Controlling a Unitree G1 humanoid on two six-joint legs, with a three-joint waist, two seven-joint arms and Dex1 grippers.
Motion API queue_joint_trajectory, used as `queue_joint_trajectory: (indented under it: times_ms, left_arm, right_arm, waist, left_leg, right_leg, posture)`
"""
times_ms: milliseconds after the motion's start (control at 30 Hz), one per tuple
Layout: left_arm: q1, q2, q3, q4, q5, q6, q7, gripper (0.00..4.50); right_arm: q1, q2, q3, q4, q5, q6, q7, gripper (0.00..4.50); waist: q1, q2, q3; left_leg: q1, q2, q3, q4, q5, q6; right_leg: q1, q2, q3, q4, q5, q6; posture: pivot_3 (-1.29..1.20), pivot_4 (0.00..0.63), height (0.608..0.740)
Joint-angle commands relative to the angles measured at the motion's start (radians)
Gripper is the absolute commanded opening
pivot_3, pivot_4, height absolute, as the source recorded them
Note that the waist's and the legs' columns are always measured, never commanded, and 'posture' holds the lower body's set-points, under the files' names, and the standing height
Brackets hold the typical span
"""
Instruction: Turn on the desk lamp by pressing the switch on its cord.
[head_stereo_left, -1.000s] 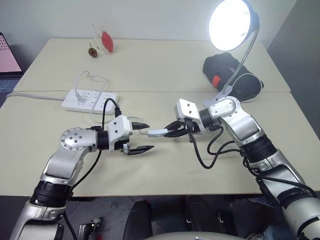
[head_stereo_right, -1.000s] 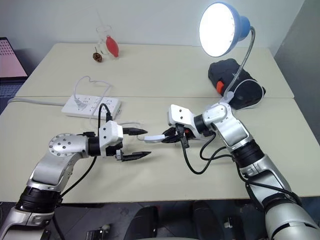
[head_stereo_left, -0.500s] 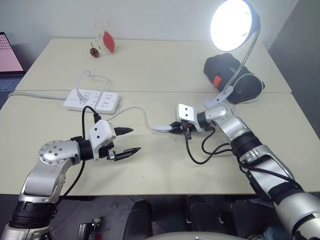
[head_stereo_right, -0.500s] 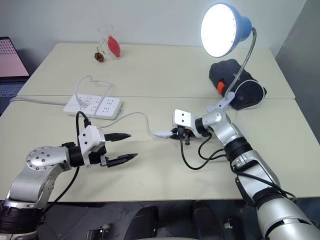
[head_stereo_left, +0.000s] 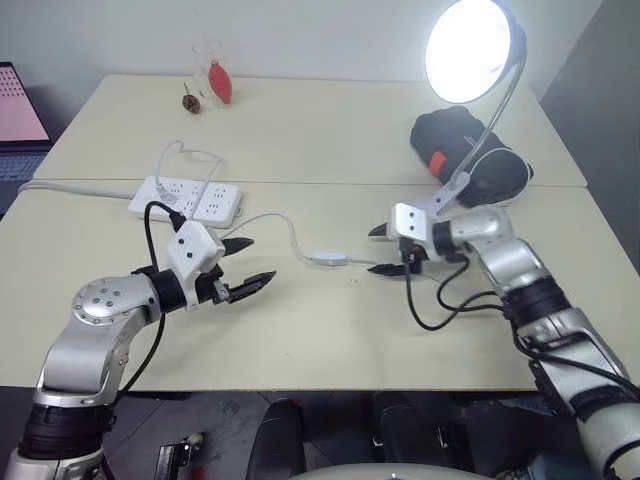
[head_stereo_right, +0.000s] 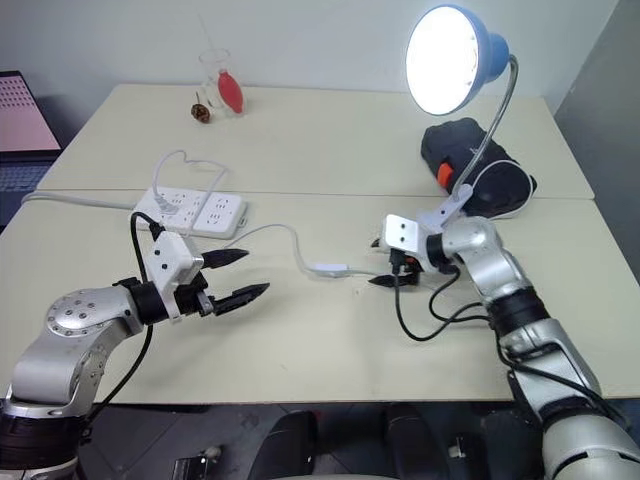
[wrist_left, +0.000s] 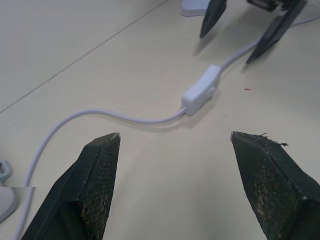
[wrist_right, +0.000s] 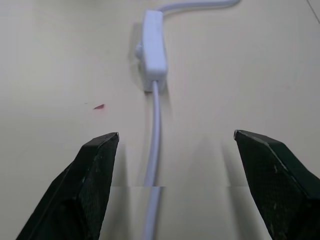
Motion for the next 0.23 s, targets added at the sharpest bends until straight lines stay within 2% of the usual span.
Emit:
queue_joint_trajectory:
  times_ms: [33,233]
  left_arm:
    - [0.020,0.029,0.049,-0.056,-0.030,0.021,-0.004,3.68]
    - [0.040,0.047,0.067,-0.069,-0.071,0.035,-0.044,3.68]
  right_arm:
    - [0.052,-0.069,-0.084,-0.210,0.078,0.078,0.012,3.75]
    - [0.138,-0.160,-0.162,-0.367,0.154,0.146,0.007,3.75]
  waist:
    - [-0.004,0.000,0.000]
    - [-0.005,0.000,0.000]
  left_leg:
    - [0.001,0.000,0.000,0.000,0.000,0.000]
    - [0.002,0.000,0.000,0.001,0.000,0.000]
  right_leg:
    - [0.000,0.000,0.000,0.000,0.000,0.000]
    - [0.001,0.000,0.000,0.000,0.000,0.001]
  posture:
    - [0.00,0.150,0.740]
    - [0.00,0.150,0.740]
